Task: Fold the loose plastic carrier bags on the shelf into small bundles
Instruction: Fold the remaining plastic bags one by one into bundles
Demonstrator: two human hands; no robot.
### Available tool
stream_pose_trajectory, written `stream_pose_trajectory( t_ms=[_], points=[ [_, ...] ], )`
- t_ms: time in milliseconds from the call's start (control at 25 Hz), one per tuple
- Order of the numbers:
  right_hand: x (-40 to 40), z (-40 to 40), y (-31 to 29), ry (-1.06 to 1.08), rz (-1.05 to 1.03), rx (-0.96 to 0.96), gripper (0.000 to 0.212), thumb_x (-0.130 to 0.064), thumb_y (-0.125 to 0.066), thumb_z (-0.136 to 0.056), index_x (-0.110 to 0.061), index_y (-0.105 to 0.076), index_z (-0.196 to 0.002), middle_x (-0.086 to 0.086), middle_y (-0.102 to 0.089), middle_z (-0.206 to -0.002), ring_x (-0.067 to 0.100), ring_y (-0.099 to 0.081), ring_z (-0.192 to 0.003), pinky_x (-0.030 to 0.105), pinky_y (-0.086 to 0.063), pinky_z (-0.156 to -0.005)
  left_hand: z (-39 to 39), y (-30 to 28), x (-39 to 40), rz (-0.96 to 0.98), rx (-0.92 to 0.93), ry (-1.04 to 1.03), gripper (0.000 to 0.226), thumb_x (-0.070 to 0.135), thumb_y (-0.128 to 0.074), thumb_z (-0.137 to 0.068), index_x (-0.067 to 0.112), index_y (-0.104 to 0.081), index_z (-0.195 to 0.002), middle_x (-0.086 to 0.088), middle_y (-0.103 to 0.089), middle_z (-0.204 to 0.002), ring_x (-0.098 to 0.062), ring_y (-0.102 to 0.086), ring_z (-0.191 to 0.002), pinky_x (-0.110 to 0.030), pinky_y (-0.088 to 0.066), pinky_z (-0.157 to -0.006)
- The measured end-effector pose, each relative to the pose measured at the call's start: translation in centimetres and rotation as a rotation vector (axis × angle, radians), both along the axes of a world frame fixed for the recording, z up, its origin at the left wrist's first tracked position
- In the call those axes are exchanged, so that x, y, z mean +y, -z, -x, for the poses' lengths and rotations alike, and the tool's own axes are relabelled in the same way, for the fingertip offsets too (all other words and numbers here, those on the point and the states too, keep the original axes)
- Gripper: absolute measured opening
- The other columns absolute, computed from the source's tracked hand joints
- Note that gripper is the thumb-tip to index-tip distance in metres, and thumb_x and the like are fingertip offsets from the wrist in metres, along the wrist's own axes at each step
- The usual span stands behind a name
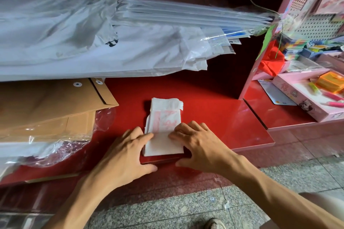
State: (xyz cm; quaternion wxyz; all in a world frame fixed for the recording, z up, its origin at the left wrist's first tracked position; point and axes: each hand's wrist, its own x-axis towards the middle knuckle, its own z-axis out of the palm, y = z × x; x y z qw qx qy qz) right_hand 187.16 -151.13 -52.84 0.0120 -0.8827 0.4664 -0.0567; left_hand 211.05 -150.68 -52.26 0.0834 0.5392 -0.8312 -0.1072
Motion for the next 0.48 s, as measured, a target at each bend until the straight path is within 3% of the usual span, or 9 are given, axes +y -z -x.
stream_pose_trajectory(
  t_ms=[120,200,240,320,360,440,480],
  points=[
    [0.1,0.0,-0.7,0.013,-0.16,-0.461,0.021,-0.038,-0.071,-0.085,-0.018,-0.066,-0.082,-0.009,-0.06,-0.074,0.006,-0.048,-0.065,0.018,-0.038,-0.062,-0.1,-0.2,0.0,-0.023,0.264,0.015,0.028,0.059,-0.067,-0.076,0.035,-0.068,-0.09,0.022,-0.052,-0.095,0.001,-0.049,-0.091,-0.019,-0.035,-0.077],
    [-0.3,0.2,-1.0,0.19,-0.326,-0.656,0.024,-0.03,-0.071,-0.087,-0.014,-0.061,-0.074,-0.008,-0.052,-0.057,0.007,-0.042,-0.048,0.022,-0.032,-0.047,0.2,-0.4,0.0,-0.137,0.434,-0.054,0.025,0.054,-0.064,-0.082,0.032,-0.065,-0.071,0.021,-0.063,-0.083,0.0,-0.056,-0.071,-0.019,-0.037,-0.062],
    [-0.4,0.2,-1.0,0.263,-0.342,-0.696,0.016,-0.029,-0.072,-0.085,-0.016,-0.062,-0.085,-0.007,-0.056,-0.06,0.008,-0.046,-0.049,0.026,-0.035,-0.047,0.6,-0.3,0.0,-0.156,0.458,-0.104,0.024,0.05,-0.065,-0.084,0.031,-0.065,-0.069,0.019,-0.065,-0.074,-0.002,-0.053,-0.059,-0.022,-0.037,-0.056],
    [-0.3,-0.1,-0.5,0.369,-0.229,-0.624,0.039,-0.027,-0.071,-0.083,-0.022,-0.054,-0.117,-0.006,-0.063,-0.08,0.012,-0.056,-0.064,0.031,-0.046,-0.057,1.4,0.0,0.0,-0.083,0.432,-0.189,0.019,0.044,-0.07,-0.083,0.027,-0.064,-0.077,0.012,-0.063,-0.066,-0.006,-0.051,-0.056,-0.029,-0.04,-0.056],
    [-0.2,-0.3,0.1,0.349,-0.106,-0.508,0.048,-0.029,-0.069,-0.083,-0.025,-0.048,-0.126,-0.007,-0.061,-0.094,0.013,-0.056,-0.076,0.032,-0.049,-0.065,1.7,0.1,0.2,-0.036,0.422,-0.224,0.019,0.04,-0.073,-0.081,0.027,-0.062,-0.088,0.012,-0.063,-0.073,-0.006,-0.054,-0.064,-0.029,-0.043,-0.061],
    [0.0,-0.5,0.6,0.183,0.119,-0.281,0.044,-0.034,-0.059,-0.09,-0.028,-0.047,-0.131,-0.009,-0.053,-0.122,0.018,-0.052,-0.097,0.036,-0.047,-0.079,1.8,0.7,0.1,0.064,0.413,-0.19,0.047,0.031,-0.077,-0.078,0.031,-0.051,-0.117,0.017,-0.057,-0.102,-0.006,-0.055,-0.089,-0.024,-0.043,-0.079],
    [0.2,-0.3,0.4,0.084,0.136,-0.208,0.041,-0.04,-0.053,-0.093,-0.029,-0.049,-0.133,-0.01,-0.051,-0.133,0.019,-0.05,-0.105,0.037,-0.045,-0.084,1.6,0.8,0.0,0.127,0.386,-0.105,0.058,0.03,-0.075,-0.078,0.031,-0.046,-0.128,0.016,-0.05,-0.115,-0.007,-0.052,-0.101,-0.026,-0.041,-0.09]
  ],
)
